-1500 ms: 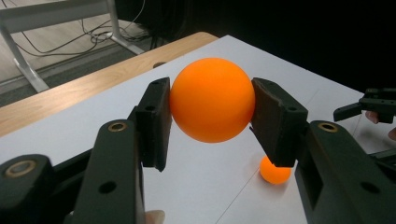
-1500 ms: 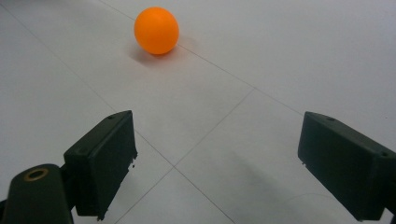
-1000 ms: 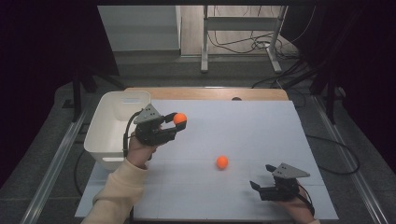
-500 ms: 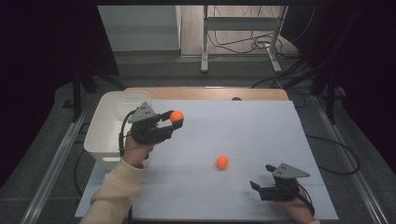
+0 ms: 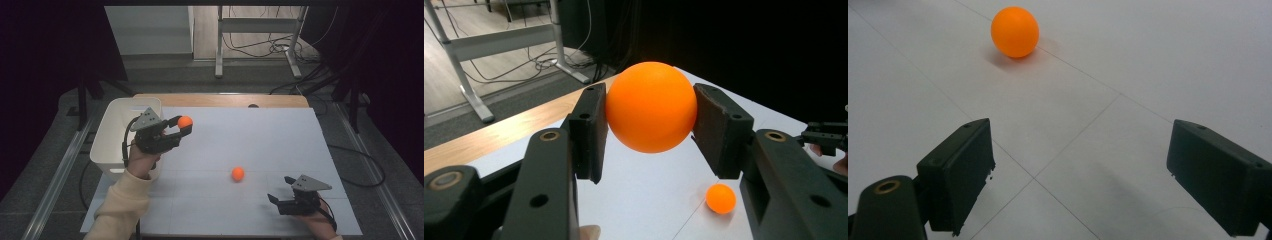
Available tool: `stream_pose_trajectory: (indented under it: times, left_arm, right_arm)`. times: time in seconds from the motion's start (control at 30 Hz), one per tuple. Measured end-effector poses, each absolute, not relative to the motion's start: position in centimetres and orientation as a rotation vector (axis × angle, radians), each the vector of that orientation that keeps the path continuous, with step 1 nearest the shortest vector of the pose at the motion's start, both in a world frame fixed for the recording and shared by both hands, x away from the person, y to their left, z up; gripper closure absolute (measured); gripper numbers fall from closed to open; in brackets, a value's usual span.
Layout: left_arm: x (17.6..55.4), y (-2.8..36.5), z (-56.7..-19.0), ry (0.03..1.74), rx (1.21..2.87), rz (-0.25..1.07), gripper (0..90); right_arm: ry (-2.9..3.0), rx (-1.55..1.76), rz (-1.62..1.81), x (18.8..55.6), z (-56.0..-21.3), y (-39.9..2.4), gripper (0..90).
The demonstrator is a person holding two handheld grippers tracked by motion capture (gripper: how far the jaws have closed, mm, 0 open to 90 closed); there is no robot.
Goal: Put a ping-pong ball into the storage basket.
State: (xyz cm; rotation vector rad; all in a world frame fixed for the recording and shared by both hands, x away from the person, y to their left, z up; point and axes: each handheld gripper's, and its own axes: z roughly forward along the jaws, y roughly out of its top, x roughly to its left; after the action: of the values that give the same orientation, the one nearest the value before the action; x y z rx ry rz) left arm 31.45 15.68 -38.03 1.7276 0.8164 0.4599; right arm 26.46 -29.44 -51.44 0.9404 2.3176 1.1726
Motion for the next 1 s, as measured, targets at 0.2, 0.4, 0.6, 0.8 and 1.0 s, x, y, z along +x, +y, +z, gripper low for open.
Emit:
stream_pose_trajectory:
  times: [0.2,0.4,0.6,0.8,1.0]
  left_arm:
    - [31.4,16.2,-37.8,0.828,1.71,0.474,50.4]
    - [31.3,16.7,-37.6,0.837,1.698,0.484,50.4]
    - [31.4,17.0,-37.6,0.847,1.697,0.494,50.4]
    - [31.4,17.1,-37.6,0.848,1.697,0.494,50.4]
    - [31.4,17.4,-37.5,0.852,1.688,0.501,50.4]
  right_arm:
    - [2.317,0.941,1.174,26.5,-51.4,-29.4,12.0]
    - [2.316,0.942,1.175,26.5,-51.4,-29.5,12.0]
    - [2.316,0.942,1.174,26.5,-51.4,-29.4,12.0]
    - [2.317,0.942,1.173,26.5,-51.4,-29.4,12.0]
    - [2.316,0.941,1.173,26.5,-51.4,-29.5,12.0]
